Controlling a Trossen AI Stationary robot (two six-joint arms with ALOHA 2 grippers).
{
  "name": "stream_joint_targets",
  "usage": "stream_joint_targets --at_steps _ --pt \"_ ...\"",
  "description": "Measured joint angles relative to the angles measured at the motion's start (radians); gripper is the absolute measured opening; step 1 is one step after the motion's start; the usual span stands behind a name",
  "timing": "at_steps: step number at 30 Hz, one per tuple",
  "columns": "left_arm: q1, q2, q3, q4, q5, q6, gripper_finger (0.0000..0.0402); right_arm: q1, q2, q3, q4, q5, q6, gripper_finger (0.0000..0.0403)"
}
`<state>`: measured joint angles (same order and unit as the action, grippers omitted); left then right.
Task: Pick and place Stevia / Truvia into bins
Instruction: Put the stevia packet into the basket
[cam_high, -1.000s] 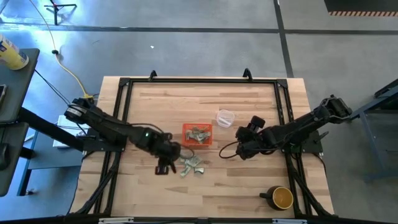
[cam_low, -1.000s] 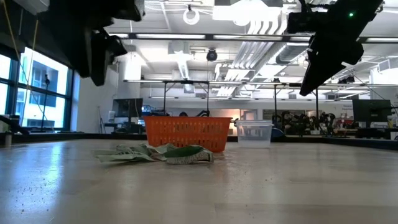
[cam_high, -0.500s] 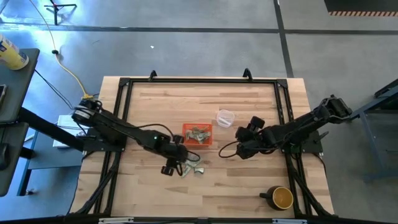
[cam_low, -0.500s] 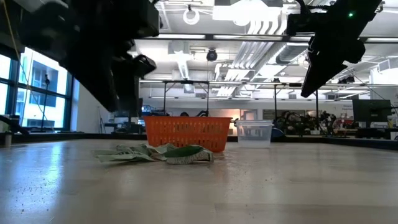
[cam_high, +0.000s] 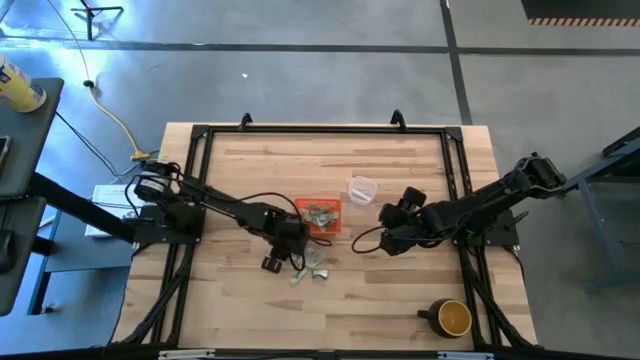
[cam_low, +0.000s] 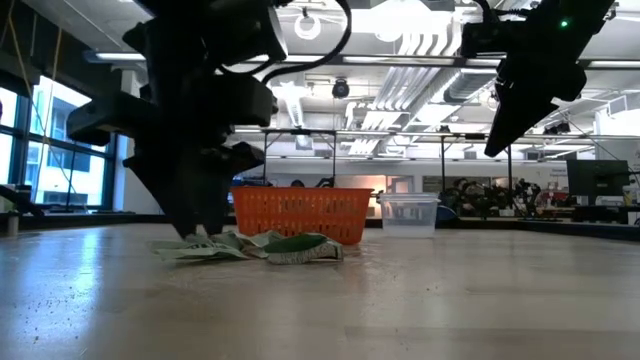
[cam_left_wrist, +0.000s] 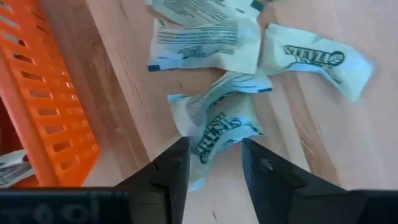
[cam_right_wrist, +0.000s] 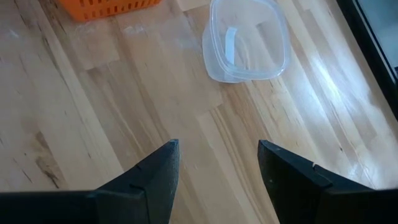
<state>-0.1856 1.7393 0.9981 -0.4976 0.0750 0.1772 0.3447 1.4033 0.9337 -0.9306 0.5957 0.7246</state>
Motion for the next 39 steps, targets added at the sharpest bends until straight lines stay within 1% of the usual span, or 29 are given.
stream_joint_targets --at_steps 7,12,17,19,22,25,28,31,33,35,39 --pt "0.003 0.001 0.000 -0.021 0.003 0.002 0.0135 -0.003 0.000 0.000 -0.006 0.003 0.019 0.0209" --pt "0.003 -0.003 -0.037 -0.009 0.021 -0.013 0.0081 -0.019 0.000 0.000 -0.006 0.009 0.019 0.0209" --pt "0.003 -0.007 -0.060 -0.017 0.023 -0.104 0.0023 -0.030 0.000 0.000 -0.008 0.008 0.019 0.0209" --pt "0.003 -0.015 -0.054 -0.046 0.024 -0.149 0.0022 -0.031 0.000 0.000 -0.008 0.007 0.018 0.0209" --pt "-0.005 -0.036 -0.034 -0.148 0.024 -0.206 0.0022 -0.031 0.000 0.000 -0.008 0.008 0.016 0.0209" --pt "-0.027 -0.086 0.021 -0.249 0.005 -0.211 0.0023 -0.031 0.000 0.000 -0.008 0.008 0.015 0.0209" --pt "-0.057 -0.136 0.083 -0.357 -0.037 -0.210 0.0023 -0.031 0.000 0.000 -0.007 0.009 0.009 0.0209" --pt "-0.065 -0.176 0.146 -0.342 -0.092 -0.209 0.0023 -0.031 0.000 0.000 -0.005 0.024 0.008 0.0209" --pt "-0.039 -0.181 0.177 -0.306 -0.156 -0.189 0.0023 -0.031 0.000 0.000 -0.004 0.034 0.008 0.0209" --pt "0.006 -0.168 0.188 -0.259 -0.190 -0.144 0.0023 -0.031 0.000 0.000 -0.002 0.040 0.008 0.0209" --pt "0.124 -0.115 0.192 -0.154 -0.197 -0.071 0.0026 -0.031 0.000 0.000 -0.002 0.040 0.014 0.0209"
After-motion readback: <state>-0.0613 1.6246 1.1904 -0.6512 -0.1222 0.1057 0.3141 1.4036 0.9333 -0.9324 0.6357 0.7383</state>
